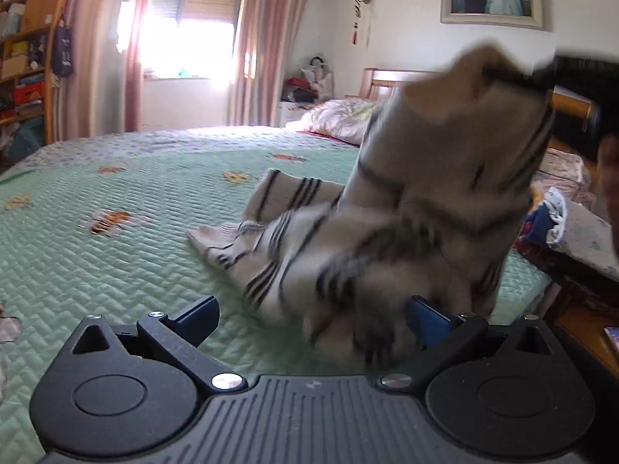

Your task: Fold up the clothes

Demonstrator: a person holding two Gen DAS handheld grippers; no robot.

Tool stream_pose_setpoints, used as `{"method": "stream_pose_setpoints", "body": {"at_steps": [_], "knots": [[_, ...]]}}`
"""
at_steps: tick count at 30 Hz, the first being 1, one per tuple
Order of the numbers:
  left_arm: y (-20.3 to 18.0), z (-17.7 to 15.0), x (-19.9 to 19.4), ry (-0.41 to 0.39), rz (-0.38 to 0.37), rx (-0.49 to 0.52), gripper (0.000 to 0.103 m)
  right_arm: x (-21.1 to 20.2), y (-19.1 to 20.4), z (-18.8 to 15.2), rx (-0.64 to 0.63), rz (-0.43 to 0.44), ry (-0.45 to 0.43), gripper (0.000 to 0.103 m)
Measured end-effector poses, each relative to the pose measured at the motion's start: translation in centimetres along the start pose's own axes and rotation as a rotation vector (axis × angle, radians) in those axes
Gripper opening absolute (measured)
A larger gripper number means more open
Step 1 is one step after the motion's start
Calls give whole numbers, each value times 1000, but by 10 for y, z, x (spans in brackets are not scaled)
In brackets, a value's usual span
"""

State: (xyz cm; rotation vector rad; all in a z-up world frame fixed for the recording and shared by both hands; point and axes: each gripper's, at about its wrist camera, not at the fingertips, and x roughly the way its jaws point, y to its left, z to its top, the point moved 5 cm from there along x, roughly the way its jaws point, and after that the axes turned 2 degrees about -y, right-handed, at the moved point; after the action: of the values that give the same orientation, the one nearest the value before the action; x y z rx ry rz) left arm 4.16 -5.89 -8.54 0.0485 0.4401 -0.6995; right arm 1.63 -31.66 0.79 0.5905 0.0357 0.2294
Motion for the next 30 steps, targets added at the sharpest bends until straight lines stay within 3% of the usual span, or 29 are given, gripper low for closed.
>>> {"method": "stream_pose_setpoints", "body": {"at_steps": [3,5,8,13,15,18,20,23,25,28,30], "knots": [[-20,1,11,24,-56,32,103,-2,-43,-33,107,-147,95,11],[-38,3,18,27,-83,107,103,-9,-56,-54,162,-191,123,11],[-57,9,32,24,-89,219,103,-10,-54,-71,186,-183,147,11],[-85,11,68,58,-92,388,103,-16,-45,-66,207,-124,117,11],[-88,2,83,98,-77,394,103,-24,-43,-59,236,-91,96,11],[-84,-8,90,120,-80,286,103,-34,-35,-51,231,-32,73,11],[-82,-14,91,119,-36,258,102,-35,-33,-56,229,-28,84,11],[-78,-17,89,102,-1,232,76,-35,-35,-67,240,-43,105,11],[-76,-10,82,72,10,225,52,-37,-36,-72,230,-54,110,11],[-70,13,58,-28,75,215,38,-39,-34,-70,233,-42,113,11],[-66,32,35,-116,139,225,35,-39,-24,-67,216,-21,108,12]]}}
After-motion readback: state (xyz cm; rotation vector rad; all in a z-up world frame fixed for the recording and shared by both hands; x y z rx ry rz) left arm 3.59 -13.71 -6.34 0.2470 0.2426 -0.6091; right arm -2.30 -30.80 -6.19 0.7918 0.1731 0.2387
